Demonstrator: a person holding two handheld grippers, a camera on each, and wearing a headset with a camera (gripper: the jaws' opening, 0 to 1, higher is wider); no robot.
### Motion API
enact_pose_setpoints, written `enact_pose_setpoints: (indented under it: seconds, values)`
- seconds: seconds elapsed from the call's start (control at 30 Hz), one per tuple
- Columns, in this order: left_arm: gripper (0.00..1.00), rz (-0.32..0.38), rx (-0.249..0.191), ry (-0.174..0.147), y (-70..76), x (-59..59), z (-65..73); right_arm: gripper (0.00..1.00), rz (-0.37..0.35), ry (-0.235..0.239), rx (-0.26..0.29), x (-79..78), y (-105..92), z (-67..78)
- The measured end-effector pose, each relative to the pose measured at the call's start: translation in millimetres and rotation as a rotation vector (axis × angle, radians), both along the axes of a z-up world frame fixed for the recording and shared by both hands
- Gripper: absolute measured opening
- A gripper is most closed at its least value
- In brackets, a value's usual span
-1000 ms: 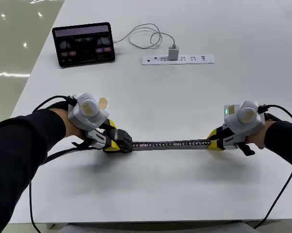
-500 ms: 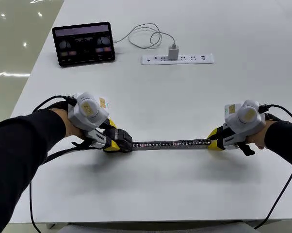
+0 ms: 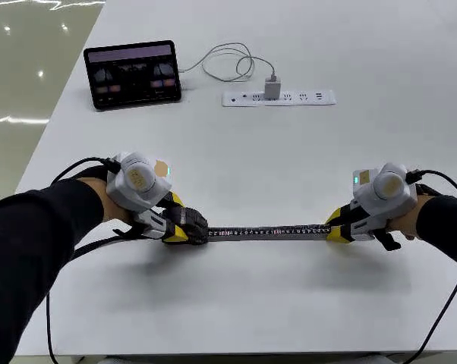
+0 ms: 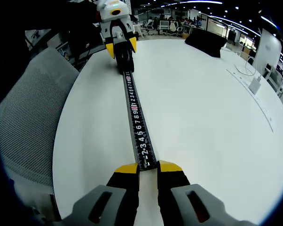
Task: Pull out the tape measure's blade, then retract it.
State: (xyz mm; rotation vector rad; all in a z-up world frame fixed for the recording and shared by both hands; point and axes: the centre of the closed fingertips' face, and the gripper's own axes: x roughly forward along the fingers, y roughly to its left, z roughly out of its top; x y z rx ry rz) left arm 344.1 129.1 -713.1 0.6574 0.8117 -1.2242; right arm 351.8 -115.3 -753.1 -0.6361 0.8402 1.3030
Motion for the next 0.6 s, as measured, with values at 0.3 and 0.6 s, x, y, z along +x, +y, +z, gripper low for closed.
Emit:
enact_pose_setpoints:
  seconds: [0.3,0.6]
  values:
    - [0.31,-0.003,-0.008,-0.013,-1.3,0.5,0.8,0.10,0.030,-0.015,-0.031,-0.8,0.9,-0.1]
    - [0.31,-0.022,0.017,-0.043,-2.1,3.0,-0.9,0.11,0.044,-0.031,-0.045,0.2,1.4,-0.3]
